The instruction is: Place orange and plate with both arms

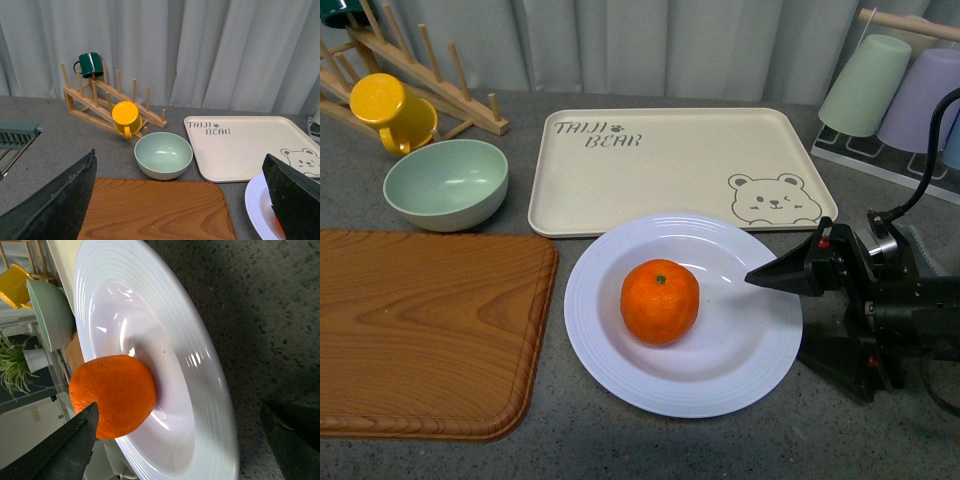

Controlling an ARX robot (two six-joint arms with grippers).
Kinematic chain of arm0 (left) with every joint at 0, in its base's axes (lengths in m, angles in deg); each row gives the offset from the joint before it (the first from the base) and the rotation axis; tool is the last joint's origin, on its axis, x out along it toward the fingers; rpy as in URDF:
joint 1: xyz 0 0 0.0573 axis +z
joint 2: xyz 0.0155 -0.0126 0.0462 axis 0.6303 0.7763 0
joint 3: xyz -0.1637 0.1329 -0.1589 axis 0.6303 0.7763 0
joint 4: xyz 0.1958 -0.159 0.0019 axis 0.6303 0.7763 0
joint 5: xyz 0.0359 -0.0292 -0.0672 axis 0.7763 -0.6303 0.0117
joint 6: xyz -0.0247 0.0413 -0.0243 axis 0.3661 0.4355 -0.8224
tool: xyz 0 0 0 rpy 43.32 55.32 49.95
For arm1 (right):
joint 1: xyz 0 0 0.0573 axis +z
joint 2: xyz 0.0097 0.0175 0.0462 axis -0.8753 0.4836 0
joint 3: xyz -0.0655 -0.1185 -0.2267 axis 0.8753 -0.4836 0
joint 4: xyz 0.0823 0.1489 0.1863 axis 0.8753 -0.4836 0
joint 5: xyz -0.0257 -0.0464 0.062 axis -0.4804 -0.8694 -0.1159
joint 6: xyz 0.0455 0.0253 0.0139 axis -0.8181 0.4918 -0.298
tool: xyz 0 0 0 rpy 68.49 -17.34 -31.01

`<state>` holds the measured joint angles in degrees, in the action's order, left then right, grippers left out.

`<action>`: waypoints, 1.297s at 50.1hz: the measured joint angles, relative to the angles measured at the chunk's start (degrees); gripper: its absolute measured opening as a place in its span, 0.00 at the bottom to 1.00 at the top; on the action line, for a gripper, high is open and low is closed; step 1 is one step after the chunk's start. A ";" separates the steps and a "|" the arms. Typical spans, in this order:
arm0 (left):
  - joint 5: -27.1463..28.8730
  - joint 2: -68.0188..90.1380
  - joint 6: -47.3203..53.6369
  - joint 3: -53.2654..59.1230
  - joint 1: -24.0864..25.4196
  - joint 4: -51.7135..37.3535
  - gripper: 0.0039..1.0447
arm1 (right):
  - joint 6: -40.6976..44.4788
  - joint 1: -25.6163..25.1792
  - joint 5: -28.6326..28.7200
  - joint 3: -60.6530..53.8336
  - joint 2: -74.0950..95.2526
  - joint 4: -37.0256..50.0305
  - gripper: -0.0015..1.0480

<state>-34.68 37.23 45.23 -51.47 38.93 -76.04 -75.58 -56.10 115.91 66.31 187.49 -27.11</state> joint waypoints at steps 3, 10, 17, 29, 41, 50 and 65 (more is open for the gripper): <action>0.00 0.00 0.00 0.00 0.00 0.00 0.94 | -0.11 0.26 0.07 0.48 0.39 -0.02 0.91; 0.02 0.00 0.00 0.00 0.00 0.00 0.94 | -0.24 0.61 -0.48 0.70 0.96 -0.33 0.77; 0.00 0.00 0.00 0.00 0.00 0.00 0.94 | -0.07 0.70 -0.92 0.72 1.55 -0.70 0.56; 0.02 0.00 0.00 0.00 0.00 0.00 0.94 | 0.76 0.68 0.04 0.50 1.99 -1.25 0.13; 0.00 0.00 0.00 0.00 0.00 0.00 0.94 | -1.09 0.42 3.37 -0.50 1.51 2.78 0.03; 0.00 0.00 -0.02 0.00 0.00 0.00 0.94 | -4.20 0.31 4.04 -2.23 -0.35 6.19 0.03; 0.02 0.00 0.00 0.00 0.00 0.00 0.94 | -11.17 -0.96 5.84 3.54 -6.73 7.41 0.03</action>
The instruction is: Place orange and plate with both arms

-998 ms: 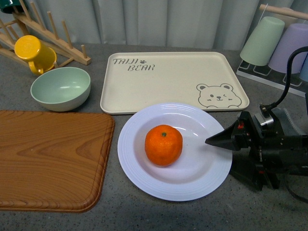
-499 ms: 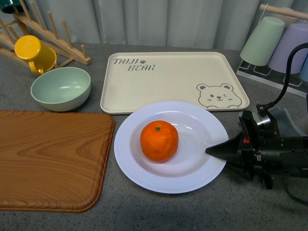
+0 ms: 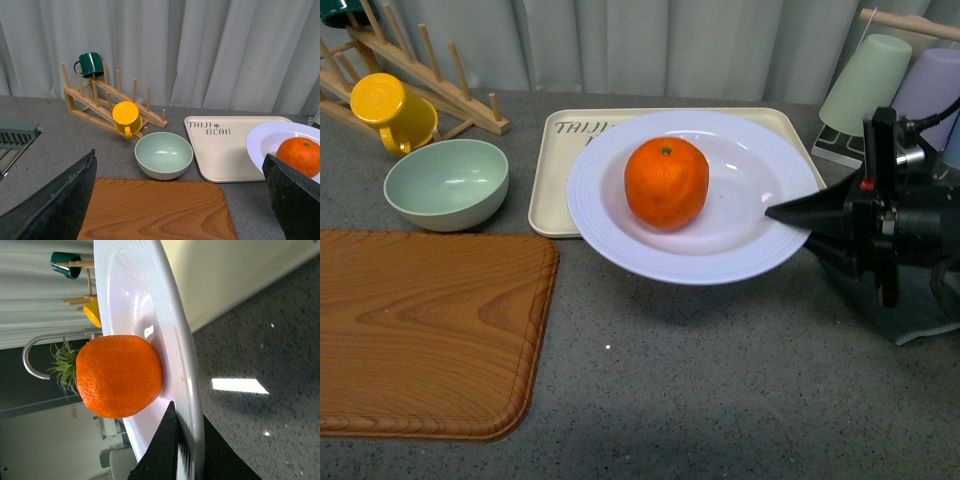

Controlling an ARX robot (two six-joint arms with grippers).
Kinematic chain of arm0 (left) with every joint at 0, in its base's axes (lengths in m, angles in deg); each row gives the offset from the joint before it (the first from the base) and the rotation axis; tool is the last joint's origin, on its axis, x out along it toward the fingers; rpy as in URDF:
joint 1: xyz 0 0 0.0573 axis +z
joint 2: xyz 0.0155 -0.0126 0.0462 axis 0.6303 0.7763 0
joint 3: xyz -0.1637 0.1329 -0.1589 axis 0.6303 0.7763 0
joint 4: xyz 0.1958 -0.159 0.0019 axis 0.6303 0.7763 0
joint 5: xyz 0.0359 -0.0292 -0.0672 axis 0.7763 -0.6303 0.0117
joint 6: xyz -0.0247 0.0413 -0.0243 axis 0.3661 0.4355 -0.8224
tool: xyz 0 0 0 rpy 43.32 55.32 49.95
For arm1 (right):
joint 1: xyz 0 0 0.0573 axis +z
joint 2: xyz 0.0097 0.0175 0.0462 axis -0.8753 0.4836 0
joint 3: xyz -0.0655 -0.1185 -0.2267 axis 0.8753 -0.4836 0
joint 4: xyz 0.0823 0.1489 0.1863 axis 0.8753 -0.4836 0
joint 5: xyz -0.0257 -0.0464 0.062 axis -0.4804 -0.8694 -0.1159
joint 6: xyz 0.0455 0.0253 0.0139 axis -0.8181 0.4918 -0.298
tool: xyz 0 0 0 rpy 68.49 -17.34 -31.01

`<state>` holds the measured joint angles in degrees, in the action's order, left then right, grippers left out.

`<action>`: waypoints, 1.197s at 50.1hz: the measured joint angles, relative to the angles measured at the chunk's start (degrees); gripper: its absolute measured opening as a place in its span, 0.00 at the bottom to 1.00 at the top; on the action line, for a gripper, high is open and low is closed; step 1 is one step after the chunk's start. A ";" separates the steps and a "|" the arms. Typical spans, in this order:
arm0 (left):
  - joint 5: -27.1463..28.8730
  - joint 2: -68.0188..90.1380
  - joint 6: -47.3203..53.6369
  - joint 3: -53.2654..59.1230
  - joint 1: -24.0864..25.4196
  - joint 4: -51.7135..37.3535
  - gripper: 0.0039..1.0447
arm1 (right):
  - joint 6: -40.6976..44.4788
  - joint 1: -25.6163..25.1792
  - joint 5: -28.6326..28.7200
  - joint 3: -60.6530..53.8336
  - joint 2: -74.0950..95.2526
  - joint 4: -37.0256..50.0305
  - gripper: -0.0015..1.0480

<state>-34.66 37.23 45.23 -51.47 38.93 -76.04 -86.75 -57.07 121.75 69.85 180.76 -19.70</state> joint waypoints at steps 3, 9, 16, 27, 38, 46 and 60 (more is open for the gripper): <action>0.00 0.00 0.00 0.00 0.00 0.00 0.94 | -1.25 0.09 -0.09 3.85 1.46 0.17 0.03; 0.00 0.00 0.00 0.00 0.00 0.00 0.94 | -2.29 0.61 -0.59 10.47 5.14 -1.62 0.03; 0.00 0.00 0.00 0.00 0.00 0.00 0.94 | -2.60 1.75 -2.05 17.62 9.97 -5.66 0.03; -0.02 0.00 0.00 0.00 0.00 0.00 0.94 | -4.28 4.85 -3.58 27.32 16.24 -8.98 0.03; 0.00 0.00 0.00 0.00 0.00 0.00 0.94 | -7.21 8.94 -5.62 37.55 22.71 -11.32 0.03; 0.00 0.00 0.00 0.00 0.00 0.00 0.94 | -7.67 9.99 -6.95 40.63 25.92 -14.08 0.03; -0.02 0.00 0.00 0.00 0.00 0.00 0.94 | -5.79 9.70 -8.50 43.50 26.82 -20.02 0.28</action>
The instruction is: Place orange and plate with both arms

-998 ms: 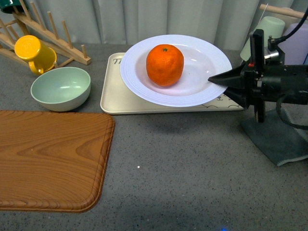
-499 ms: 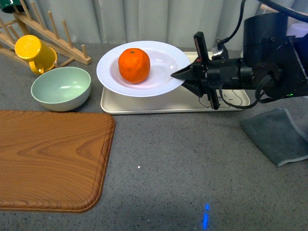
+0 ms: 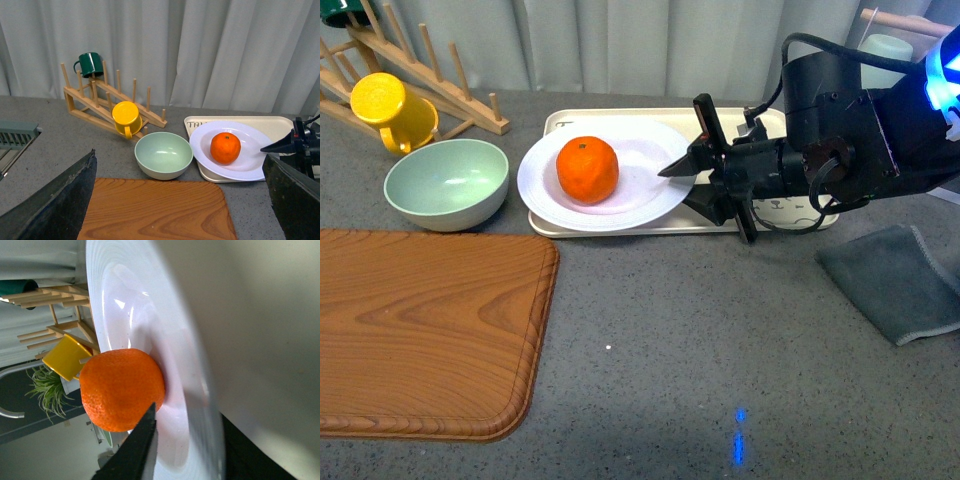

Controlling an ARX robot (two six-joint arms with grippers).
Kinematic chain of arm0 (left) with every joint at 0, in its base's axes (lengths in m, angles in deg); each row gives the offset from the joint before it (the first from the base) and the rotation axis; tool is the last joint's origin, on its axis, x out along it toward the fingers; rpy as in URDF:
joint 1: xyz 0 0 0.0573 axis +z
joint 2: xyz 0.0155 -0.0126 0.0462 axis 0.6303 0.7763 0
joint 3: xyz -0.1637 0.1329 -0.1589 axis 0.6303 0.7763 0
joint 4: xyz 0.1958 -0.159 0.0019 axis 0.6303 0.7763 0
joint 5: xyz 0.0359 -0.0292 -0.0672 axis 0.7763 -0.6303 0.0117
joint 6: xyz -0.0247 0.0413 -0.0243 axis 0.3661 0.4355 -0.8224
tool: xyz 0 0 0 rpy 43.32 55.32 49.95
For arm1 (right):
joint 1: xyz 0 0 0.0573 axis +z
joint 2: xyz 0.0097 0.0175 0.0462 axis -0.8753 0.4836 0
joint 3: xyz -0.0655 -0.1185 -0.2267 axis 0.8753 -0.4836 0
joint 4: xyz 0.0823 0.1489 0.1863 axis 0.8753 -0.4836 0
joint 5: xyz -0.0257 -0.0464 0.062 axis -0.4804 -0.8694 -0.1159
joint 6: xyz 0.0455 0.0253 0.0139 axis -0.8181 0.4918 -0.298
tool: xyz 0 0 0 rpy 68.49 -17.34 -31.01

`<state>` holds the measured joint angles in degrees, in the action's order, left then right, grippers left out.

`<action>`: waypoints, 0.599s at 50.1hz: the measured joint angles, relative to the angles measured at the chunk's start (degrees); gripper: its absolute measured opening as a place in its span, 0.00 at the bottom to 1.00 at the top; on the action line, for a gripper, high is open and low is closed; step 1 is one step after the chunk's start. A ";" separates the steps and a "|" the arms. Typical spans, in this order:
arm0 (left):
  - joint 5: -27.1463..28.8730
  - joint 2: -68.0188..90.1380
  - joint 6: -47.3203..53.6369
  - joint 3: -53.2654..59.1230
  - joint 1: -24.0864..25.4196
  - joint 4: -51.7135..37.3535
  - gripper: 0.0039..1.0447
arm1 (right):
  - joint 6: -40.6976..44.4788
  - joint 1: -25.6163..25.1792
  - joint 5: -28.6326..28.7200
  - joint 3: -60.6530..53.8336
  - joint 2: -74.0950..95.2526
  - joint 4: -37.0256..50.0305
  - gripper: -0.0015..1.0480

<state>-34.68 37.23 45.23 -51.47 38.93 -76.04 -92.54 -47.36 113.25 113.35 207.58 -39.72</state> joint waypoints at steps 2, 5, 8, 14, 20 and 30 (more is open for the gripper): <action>0.02 0.00 0.00 0.00 0.00 0.00 0.94 | 0.37 -0.11 -0.20 0.11 0.00 -0.48 0.33; 0.02 0.00 0.00 0.00 0.00 0.00 0.94 | 0.61 -0.31 -0.20 0.02 0.00 -0.42 0.42; 0.02 0.00 0.00 0.00 0.00 0.00 0.94 | 0.68 -0.59 0.00 -0.42 -0.07 0.11 0.50; 0.02 0.00 0.00 0.00 0.00 0.00 0.94 | 1.73 -1.27 -0.37 -2.27 -1.51 -0.42 0.67; 0.02 0.00 0.00 0.00 0.00 0.00 0.94 | 6.67 -1.75 -3.89 -5.38 -5.44 -2.38 0.84; 0.00 0.00 0.00 0.00 0.00 0.00 0.94 | 27.17 -0.26 -22.10 -12.46 -16.46 -4.17 0.91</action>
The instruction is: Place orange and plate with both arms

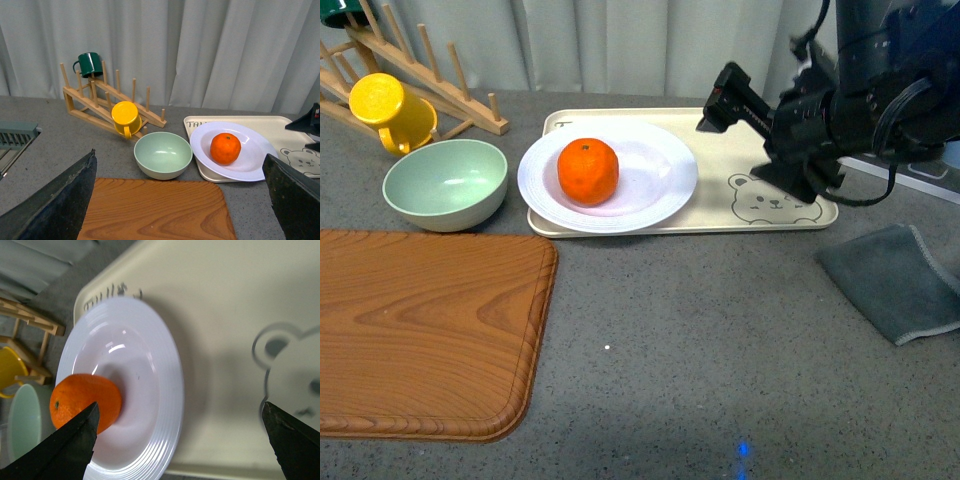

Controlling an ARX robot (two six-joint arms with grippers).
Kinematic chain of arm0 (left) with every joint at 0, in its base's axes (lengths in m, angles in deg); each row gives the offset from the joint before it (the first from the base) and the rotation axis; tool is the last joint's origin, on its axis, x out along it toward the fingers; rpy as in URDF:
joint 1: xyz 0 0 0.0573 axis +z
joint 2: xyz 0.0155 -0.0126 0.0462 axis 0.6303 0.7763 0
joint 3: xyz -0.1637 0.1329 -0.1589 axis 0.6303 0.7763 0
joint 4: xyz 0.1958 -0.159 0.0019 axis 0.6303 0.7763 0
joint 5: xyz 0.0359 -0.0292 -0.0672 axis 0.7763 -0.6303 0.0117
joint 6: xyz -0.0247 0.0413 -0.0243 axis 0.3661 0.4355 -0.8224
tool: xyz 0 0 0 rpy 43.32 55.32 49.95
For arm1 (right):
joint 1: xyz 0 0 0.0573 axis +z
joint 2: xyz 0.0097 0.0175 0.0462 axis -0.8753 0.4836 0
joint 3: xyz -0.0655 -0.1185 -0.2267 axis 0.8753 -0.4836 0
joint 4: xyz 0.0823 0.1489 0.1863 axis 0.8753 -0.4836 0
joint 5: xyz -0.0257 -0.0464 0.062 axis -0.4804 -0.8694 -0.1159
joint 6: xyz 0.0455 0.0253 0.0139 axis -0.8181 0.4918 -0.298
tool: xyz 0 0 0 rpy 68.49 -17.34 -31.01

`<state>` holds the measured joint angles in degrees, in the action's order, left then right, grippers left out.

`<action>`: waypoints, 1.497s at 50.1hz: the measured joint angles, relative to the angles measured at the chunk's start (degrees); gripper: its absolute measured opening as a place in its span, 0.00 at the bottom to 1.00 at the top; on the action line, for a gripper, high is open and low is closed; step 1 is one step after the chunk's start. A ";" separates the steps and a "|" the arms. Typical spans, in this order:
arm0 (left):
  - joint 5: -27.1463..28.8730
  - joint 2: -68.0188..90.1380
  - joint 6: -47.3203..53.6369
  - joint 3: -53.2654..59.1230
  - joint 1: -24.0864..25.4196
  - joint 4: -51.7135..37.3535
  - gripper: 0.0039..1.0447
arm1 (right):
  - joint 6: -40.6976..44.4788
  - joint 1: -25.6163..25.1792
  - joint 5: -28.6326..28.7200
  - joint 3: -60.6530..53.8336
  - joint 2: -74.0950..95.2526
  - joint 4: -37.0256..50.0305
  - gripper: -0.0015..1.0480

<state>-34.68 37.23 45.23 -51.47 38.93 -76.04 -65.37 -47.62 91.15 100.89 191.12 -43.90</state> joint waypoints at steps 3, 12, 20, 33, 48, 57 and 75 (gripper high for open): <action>0.00 0.00 0.00 0.00 0.00 0.00 0.94 | 7.48 0.59 -5.40 -2.78 -3.54 2.78 0.91; 0.04 0.00 0.00 0.00 0.00 0.00 0.94 | 23.41 1.38 -17.75 -12.07 -13.14 11.72 0.91; 0.02 0.00 0.00 0.00 0.00 0.00 0.94 | 31.63 0.28 -23.21 -22.01 -22.25 14.12 0.91; 0.02 -0.02 0.00 0.00 0.00 0.00 0.94 | 31.41 -2.75 -23.02 -34.91 -36.79 9.62 0.91; 0.02 -0.02 0.00 0.00 0.00 0.00 0.94 | 30.64 -2.78 -22.86 -34.95 -36.76 9.55 0.91; 0.02 -0.02 0.00 0.00 0.00 0.00 0.94 | 30.60 -2.78 -22.84 -34.95 -36.76 9.55 0.91; 0.09 -0.04 0.00 0.00 0.00 0.00 0.94 | 36.48 -6.05 -25.97 -55.30 -44.11 48.52 0.36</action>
<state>-34.59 37.18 45.23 -51.47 38.93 -76.04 -28.89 -53.68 65.18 45.59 147.01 4.62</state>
